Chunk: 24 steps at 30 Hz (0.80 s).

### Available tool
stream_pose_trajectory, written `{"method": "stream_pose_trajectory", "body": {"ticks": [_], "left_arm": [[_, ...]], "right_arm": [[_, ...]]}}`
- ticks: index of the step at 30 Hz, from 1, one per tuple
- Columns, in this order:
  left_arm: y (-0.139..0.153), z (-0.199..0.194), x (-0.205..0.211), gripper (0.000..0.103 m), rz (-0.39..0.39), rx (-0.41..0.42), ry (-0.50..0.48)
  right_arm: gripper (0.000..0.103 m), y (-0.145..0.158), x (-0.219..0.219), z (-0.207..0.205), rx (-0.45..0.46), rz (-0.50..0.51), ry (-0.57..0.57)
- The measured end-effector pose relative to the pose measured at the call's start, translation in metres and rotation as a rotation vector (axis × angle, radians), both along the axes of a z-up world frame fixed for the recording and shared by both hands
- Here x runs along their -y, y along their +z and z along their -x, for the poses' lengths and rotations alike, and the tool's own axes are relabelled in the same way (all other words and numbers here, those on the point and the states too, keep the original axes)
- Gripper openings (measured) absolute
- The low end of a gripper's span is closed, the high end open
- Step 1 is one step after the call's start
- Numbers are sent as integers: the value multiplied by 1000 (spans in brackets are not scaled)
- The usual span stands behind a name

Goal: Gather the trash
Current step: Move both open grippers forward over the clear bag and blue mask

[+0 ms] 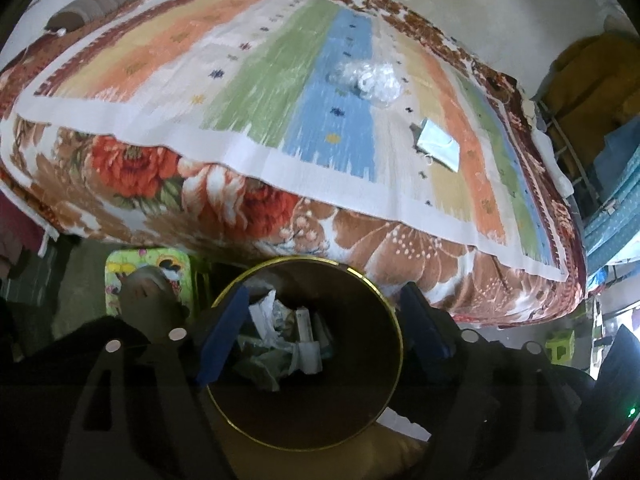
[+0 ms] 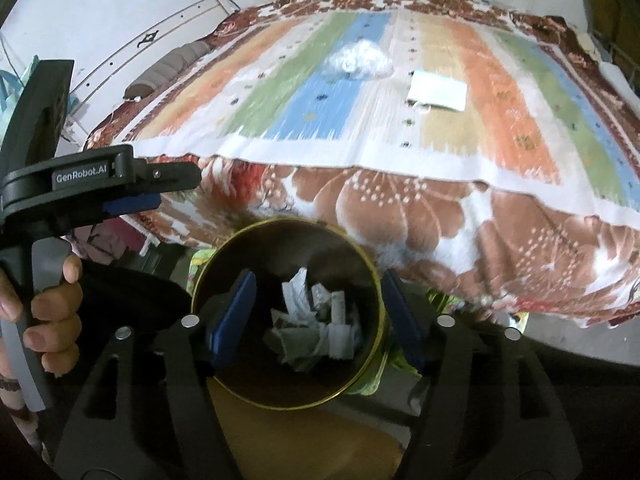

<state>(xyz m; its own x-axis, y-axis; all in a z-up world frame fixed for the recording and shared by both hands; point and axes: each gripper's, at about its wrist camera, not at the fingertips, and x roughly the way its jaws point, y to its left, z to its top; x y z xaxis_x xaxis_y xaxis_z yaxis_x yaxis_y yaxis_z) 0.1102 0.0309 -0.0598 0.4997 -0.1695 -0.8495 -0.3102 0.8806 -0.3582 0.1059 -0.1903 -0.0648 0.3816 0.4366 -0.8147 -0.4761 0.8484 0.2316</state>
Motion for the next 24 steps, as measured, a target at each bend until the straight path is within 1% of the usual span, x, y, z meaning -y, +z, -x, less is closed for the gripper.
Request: {"method": "stream_pose_trajectory", "body": {"ticks": [1, 3, 6, 9, 12, 14, 17, 24], "left_arm": [[1, -2, 0, 80, 3, 2, -3], [3, -5, -2, 87, -6, 8, -1], [10, -10, -4, 96, -49, 33, 9], [18, -18, -6, 97, -79, 55, 8], [19, -28, -7, 97, -79, 39, 6], [17, -37, -8, 97, -84, 15, 6], [18, -51, -13, 97, -100, 2, 20], [29, -85, -18, 97, -142, 56, 4]], "right_arm": [[67, 3, 2, -1, 13, 1, -5], [73, 7, 3, -3, 31, 5, -9], [83, 14, 5, -6, 61, 13, -16], [92, 20, 7, -12, 79, 15, -30], [94, 25, 8, -20, 80, 7, -32], [94, 29, 10, -27, 69, -10, -36], [94, 30, 10, -36, 57, -15, -39], [94, 41, 9, -62, 74, 7, -48]]}}
